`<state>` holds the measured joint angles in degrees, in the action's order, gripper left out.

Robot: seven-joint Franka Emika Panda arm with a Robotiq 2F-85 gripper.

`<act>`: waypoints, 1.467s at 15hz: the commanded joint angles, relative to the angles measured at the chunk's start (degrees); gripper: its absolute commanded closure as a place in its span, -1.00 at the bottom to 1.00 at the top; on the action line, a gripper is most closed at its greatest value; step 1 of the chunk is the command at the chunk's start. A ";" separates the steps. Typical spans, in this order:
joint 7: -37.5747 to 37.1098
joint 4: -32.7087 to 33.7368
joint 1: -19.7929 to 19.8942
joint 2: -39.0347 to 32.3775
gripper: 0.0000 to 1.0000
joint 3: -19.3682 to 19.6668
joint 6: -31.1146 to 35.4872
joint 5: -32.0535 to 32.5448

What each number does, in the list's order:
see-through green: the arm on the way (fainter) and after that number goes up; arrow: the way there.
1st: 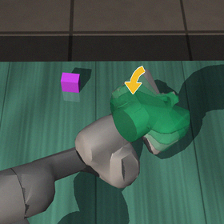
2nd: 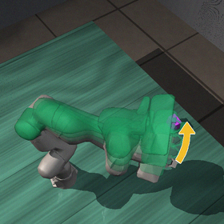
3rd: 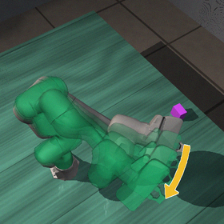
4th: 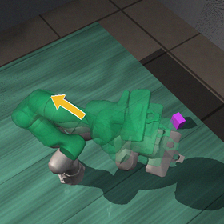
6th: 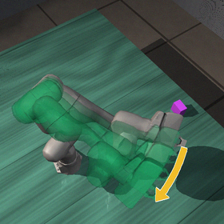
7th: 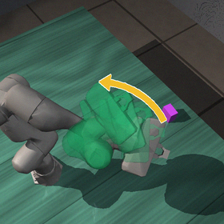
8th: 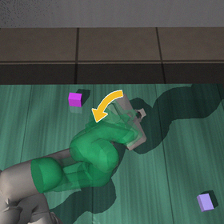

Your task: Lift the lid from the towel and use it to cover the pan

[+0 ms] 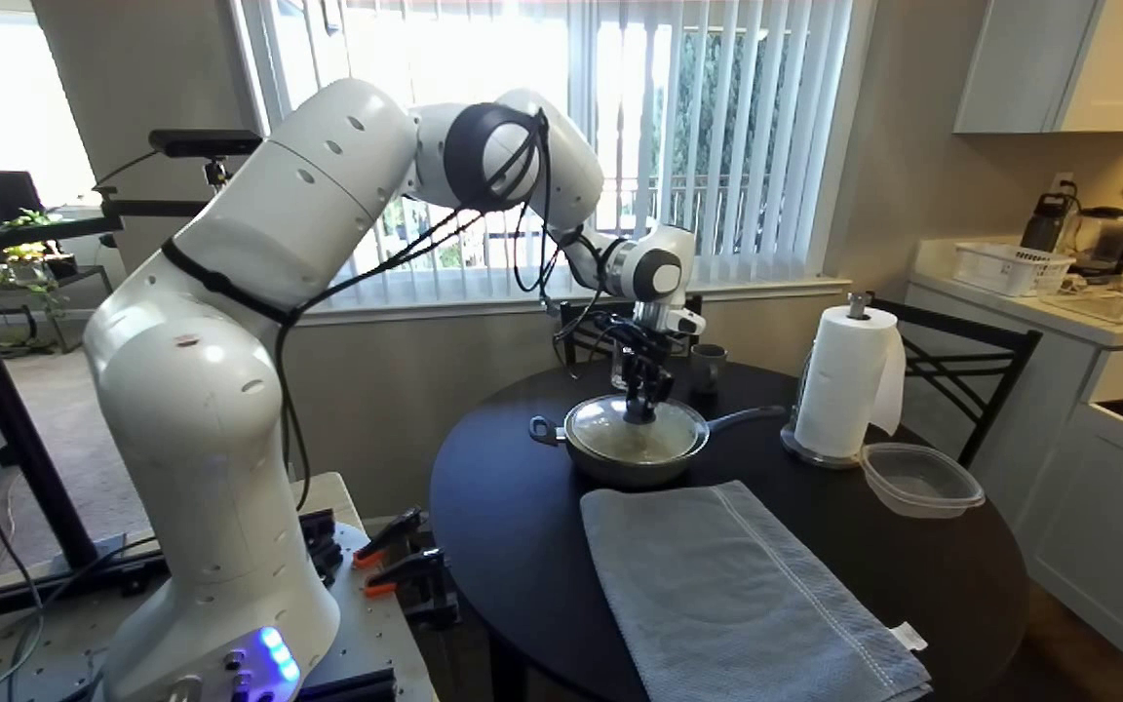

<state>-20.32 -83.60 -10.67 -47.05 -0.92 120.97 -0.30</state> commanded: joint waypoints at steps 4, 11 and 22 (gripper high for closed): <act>0.88 -0.66 -0.33 0.34 0.35 -0.52 0.97 -0.82; 1.23 -0.07 -0.55 -0.28 0.35 -2.21 1.34 -1.95; 0.59 -0.94 -0.71 0.51 -0.97 -1.52 1.22 -1.56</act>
<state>-20.32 -83.56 -11.35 -47.58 -2.59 121.72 -0.85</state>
